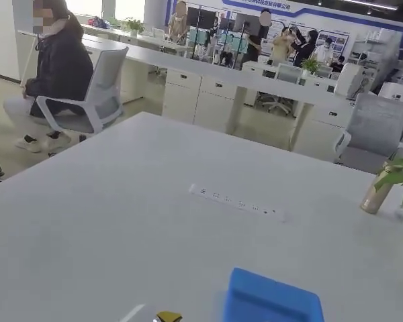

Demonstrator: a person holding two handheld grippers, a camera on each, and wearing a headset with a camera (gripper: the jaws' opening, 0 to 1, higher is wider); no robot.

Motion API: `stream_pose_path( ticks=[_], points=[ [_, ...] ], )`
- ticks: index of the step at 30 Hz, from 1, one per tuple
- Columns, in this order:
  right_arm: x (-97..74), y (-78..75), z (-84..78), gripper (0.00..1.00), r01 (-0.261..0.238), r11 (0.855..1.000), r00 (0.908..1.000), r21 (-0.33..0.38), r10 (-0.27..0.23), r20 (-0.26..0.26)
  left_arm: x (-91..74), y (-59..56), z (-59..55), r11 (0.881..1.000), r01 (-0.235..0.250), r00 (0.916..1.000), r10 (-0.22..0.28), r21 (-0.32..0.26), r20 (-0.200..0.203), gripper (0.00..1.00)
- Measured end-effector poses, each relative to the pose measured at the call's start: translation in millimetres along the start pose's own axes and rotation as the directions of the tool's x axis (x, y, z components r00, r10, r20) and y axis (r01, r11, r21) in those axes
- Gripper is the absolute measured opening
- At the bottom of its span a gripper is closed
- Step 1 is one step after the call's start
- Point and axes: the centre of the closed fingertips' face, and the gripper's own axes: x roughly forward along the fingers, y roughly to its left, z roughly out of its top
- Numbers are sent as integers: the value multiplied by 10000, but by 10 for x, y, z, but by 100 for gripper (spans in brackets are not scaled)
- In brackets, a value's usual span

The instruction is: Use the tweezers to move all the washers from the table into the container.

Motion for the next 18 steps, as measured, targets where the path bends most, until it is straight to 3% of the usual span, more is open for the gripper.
stream_pose_path(
  ticks=[18],
  points=[
    [57,-128,369,3,-285,9967,9996,-755,278,-106,-18,-15,10,10000,73,10000,-73,-58,3,73]
  ],
)
